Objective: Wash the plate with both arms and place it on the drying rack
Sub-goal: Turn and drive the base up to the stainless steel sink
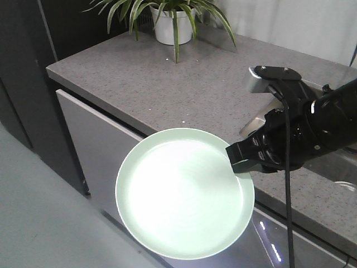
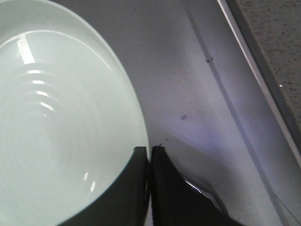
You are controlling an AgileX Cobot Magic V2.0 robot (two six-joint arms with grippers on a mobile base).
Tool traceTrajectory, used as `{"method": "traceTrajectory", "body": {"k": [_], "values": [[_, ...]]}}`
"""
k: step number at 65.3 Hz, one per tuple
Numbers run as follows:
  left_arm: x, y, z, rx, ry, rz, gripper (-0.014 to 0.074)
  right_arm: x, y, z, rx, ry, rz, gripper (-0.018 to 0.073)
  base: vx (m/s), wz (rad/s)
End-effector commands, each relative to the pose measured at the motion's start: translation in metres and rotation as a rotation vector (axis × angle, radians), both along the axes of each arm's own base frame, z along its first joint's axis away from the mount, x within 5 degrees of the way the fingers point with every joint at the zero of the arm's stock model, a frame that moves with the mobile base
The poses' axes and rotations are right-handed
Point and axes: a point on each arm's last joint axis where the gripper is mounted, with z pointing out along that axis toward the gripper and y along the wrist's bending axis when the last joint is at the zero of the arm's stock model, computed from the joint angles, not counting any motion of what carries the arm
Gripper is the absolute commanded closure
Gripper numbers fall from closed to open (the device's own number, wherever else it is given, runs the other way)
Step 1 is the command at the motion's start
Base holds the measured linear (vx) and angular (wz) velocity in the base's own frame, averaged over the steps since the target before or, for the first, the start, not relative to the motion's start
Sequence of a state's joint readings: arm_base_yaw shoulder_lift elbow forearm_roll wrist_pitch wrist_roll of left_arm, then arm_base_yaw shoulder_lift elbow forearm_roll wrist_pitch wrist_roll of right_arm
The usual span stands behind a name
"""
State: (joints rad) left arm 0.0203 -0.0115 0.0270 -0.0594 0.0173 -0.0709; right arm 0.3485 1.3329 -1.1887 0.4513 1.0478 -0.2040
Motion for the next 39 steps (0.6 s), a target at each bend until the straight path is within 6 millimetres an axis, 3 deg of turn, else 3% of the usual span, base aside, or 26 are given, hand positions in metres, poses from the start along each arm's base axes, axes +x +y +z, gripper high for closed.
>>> {"method": "traceTrajectory", "body": {"k": [1,39], "values": [[-0.0034,-0.0001,0.0159,-0.006,-0.112,-0.004,0.0603,-0.0029,-0.0004,0.0173,0.052,-0.074,-0.013,0.0564,0.08,-0.31],[-0.0034,-0.0001,0.0159,-0.006,-0.112,-0.004,0.0603,-0.0029,-0.0004,0.0173,0.052,-0.074,-0.013,0.0564,0.09,-0.28]]}}
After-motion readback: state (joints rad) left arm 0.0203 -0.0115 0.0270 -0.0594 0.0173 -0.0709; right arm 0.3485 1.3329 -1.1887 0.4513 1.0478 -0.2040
